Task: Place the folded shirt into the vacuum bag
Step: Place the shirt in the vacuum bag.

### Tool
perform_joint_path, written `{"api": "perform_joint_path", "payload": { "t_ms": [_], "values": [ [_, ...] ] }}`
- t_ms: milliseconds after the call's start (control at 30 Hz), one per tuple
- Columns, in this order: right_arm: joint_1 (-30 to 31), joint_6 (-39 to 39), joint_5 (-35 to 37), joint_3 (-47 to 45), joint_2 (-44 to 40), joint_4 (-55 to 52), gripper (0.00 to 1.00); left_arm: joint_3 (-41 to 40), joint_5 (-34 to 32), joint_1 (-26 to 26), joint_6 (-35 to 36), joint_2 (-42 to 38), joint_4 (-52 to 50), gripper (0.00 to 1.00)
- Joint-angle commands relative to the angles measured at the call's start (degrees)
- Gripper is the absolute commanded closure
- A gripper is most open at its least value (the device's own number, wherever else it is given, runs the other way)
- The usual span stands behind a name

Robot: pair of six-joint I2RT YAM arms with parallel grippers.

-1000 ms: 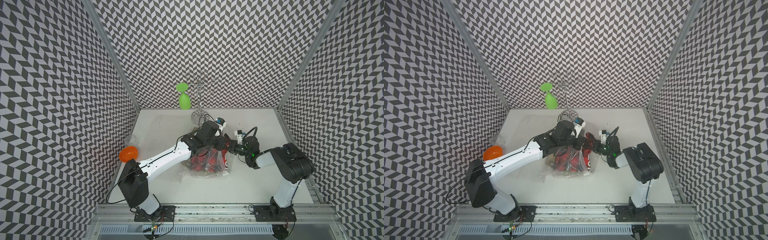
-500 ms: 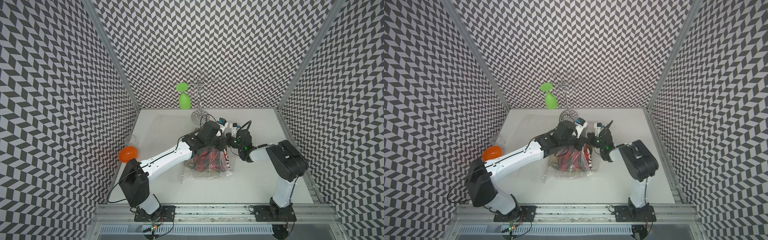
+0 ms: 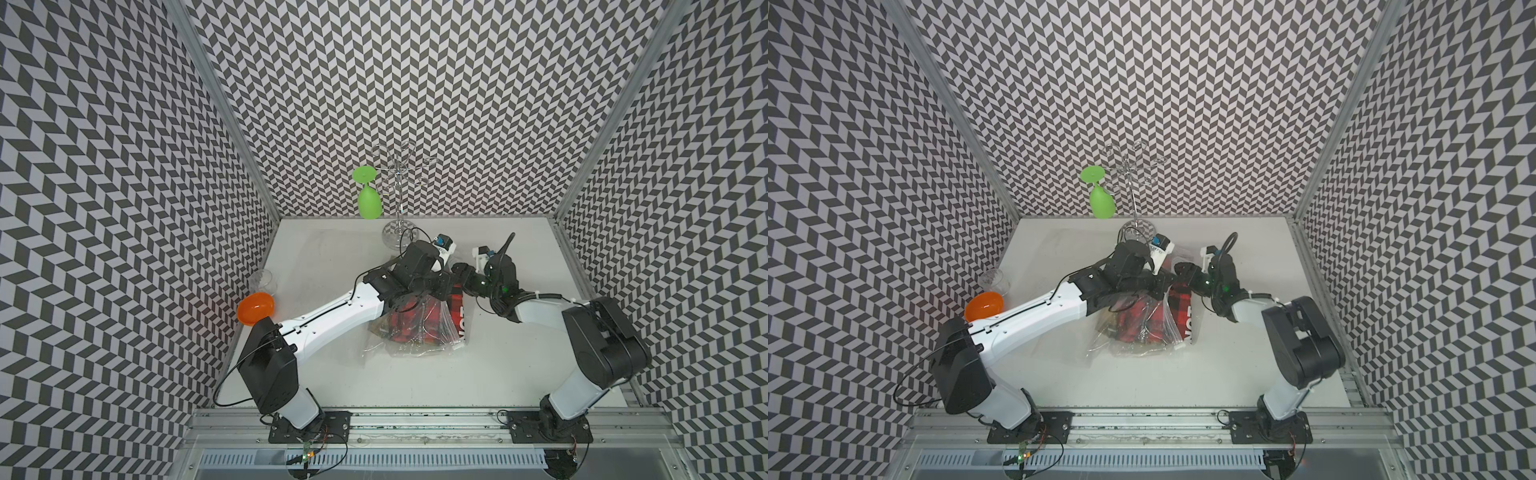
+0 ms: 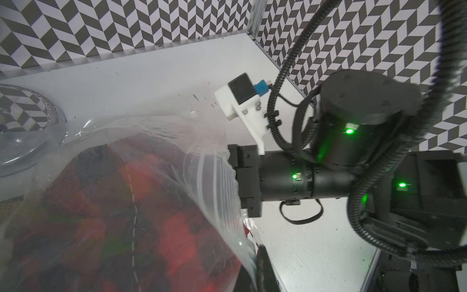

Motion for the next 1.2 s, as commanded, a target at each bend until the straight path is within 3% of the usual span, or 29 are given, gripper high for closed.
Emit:
{"api": "perform_joint_path", "payload": {
  "t_ms": [0,300,400,600,667,767,867,1000,1167],
  "values": [
    [-1.7,-6.8,-5.1,-4.8,-5.7,-8.6,0.27,-0.8,1.4,0.2,0.4,-2.8,3.0,0.95],
    [1.3,-10.1,-10.9,-13.5,-16.9,-14.7,0.32,-0.3,2.3,0.2,-0.3,-1.7,3.8,0.95],
    [2.9,-8.9,-11.0,-14.1,-15.4,-12.1,0.35,0.0,2.7,0.1,-0.8,-1.2,4.0,0.95],
    [5.4,-4.5,-14.4,-12.1,-7.2,-3.0,0.56,0.3,2.2,-0.5,-0.9,-1.5,3.3,0.95],
    [6.8,-1.7,-15.4,-9.2,-5.3,-0.1,0.68,-0.3,2.4,-0.7,-1.2,-1.6,3.5,0.95],
    [8.0,7.4,-17.0,-7.1,-6.0,11.2,0.79,-0.3,2.6,-1.3,-1.6,-1.1,3.7,0.95],
    [8.1,17.1,-16.7,-7.5,-7.9,22.3,0.82,0.1,2.4,-1.9,-1.5,-1.1,3.7,0.95],
    [8.5,18.7,-12.4,-10.1,-8.5,19.9,0.85,0.1,1.6,-2.0,-1.0,-1.5,3.6,0.95],
    [9.7,20.7,-8.7,-17.3,-0.7,21.9,0.86,-0.2,1.4,-2.0,-0.9,-1.4,4.0,0.95]
  ]
}}
